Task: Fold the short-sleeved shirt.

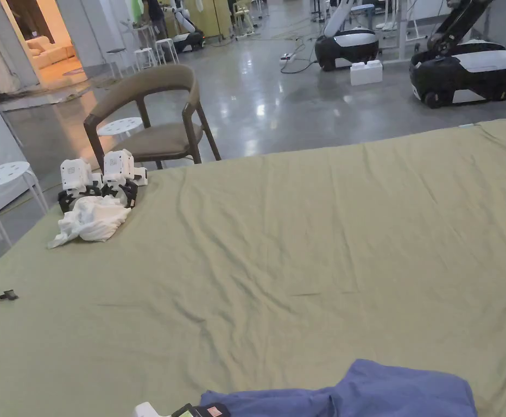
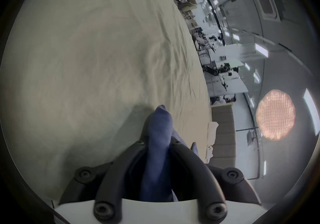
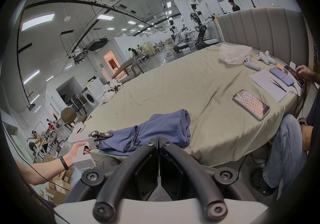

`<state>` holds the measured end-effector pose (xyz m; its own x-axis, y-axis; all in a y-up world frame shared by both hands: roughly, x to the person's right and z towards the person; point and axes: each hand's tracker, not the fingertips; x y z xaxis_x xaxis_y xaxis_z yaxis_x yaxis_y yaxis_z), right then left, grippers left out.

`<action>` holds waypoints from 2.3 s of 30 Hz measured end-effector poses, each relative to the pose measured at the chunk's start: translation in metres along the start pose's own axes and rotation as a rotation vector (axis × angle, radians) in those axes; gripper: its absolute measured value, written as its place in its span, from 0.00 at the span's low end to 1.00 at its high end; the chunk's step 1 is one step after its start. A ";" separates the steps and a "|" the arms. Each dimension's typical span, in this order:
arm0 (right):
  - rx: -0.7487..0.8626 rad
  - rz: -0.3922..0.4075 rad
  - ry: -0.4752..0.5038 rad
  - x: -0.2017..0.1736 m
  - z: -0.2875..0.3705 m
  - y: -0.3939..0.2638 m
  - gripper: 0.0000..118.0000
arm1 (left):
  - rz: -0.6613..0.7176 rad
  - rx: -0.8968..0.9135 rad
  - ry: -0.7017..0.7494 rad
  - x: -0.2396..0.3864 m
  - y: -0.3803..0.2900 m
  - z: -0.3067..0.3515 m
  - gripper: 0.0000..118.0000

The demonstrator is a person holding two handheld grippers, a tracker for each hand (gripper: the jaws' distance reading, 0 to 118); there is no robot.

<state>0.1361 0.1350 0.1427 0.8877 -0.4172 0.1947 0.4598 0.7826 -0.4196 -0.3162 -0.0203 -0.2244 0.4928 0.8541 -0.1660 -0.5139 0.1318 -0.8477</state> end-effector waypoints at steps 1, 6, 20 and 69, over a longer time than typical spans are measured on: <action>0.001 -0.002 0.001 0.001 0.000 0.000 0.00 | -0.017 0.007 -0.008 0.001 0.002 0.004 0.09; 0.001 0.002 0.004 0.004 -0.001 0.002 0.00 | -0.164 0.072 0.091 0.035 0.021 0.046 0.07; 0.035 -0.057 0.067 0.003 0.011 0.000 0.00 | -0.617 0.084 0.065 0.184 -0.051 0.024 0.07; -0.468 0.195 -0.016 -0.041 -0.290 0.015 0.00 | -0.494 -0.082 0.071 0.096 -0.043 0.004 0.79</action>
<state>0.1002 0.0302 -0.1284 0.9578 -0.2743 0.0853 0.2297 0.5531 -0.8009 -0.2497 0.0582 -0.2022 0.7111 0.6632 0.2333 -0.1520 0.4690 -0.8700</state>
